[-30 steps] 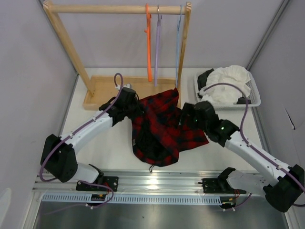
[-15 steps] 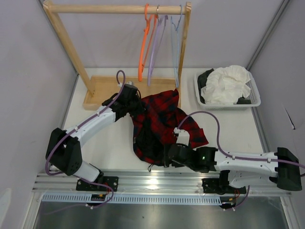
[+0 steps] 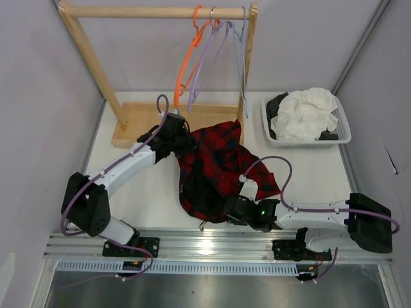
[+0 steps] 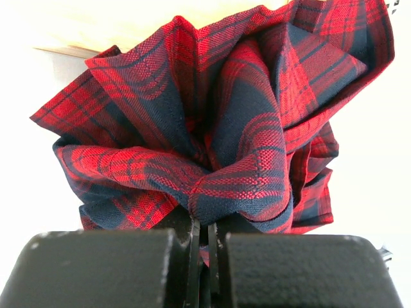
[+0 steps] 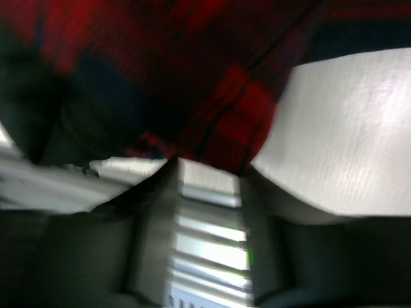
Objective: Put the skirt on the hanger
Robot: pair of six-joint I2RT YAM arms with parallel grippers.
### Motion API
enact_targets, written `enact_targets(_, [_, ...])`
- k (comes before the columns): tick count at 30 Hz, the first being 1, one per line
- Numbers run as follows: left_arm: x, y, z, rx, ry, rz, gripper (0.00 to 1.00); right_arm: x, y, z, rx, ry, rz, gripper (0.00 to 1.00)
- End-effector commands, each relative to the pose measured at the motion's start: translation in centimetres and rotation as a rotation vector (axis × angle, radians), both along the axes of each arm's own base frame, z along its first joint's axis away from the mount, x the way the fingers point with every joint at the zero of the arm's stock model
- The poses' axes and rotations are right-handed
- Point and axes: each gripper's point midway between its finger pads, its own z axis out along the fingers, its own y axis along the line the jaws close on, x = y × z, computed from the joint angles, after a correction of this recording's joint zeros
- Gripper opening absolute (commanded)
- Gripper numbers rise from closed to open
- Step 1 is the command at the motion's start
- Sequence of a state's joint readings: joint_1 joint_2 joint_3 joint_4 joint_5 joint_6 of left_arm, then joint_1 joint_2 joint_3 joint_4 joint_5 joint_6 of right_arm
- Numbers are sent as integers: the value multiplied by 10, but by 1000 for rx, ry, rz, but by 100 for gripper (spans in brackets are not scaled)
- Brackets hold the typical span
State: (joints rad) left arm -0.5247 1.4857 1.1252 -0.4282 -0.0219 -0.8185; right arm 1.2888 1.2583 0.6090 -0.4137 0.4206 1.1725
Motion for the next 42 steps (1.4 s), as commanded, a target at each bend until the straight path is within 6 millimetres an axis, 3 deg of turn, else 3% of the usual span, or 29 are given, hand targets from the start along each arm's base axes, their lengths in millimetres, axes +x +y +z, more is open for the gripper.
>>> enact_targets(1, [6,5,29,-45,-96,16,0,28,-4,14,48,-68,-83,26])
enact_targets(2, [4,8,31,-53,-102,19,0,32,-5,20,50,-77,-89,12])
enact_targets(4, [-2,21,25,-38,-93,45,0,46,-21,29,9,-95,-116,3])
enact_targets(5, [-6,27,37,-56,-120,56,0,54,-22,45,32,-117,-131,0])
enact_targets(10, [-31,57,51,-79,-147,119,0,103,-59,92,2,-205,-198,0])
enact_targets(11, [-41,62,46,-75,-126,132,0,111,-63,100,2,-219,-206,0])
enact_targets(13, [-55,69,65,-109,-171,148,0,132,-74,128,-15,-270,-218,0])
enact_targets(15, [-74,78,68,-136,-167,174,0,148,-76,153,-16,-305,-226,0])
enact_targets(18, [-95,86,63,-159,-140,211,0,164,-85,175,-43,-338,-222,0])
enact_targets(19, [-103,85,71,-184,-164,207,0,171,-84,191,-31,-361,-226,0])
enact_targets(23, [-120,78,73,-212,-143,195,0,181,-83,212,-26,-392,-201,0])
enact_targets(25, [-120,75,60,-199,-112,188,0,188,-83,209,-32,-384,-194,0])
enact_targets(28, [-107,67,40,-166,-73,183,0,203,-80,182,-43,-332,-170,0])
enact_targets(29, [-97,64,26,-146,-47,190,0,208,-79,166,-57,-299,-160,0])
enact_targets(32, [-73,66,10,-155,-26,221,4,215,-79,135,-52,-229,-134,0])
enact_targets(33, [-65,66,-1,-140,0,232,7,216,-76,121,-51,-209,-119,0])
enact_targets(35, [-47,70,0,-150,-20,253,19,218,-72,105,-42,-171,-100,0])
enact_targets(36, [-41,70,-8,-140,1,255,21,218,-71,99,-46,-159,-93,0])
enact_targets(42, [-3,64,4,-213,-20,221,53,215,-48,70,-52,-92,-1,3])
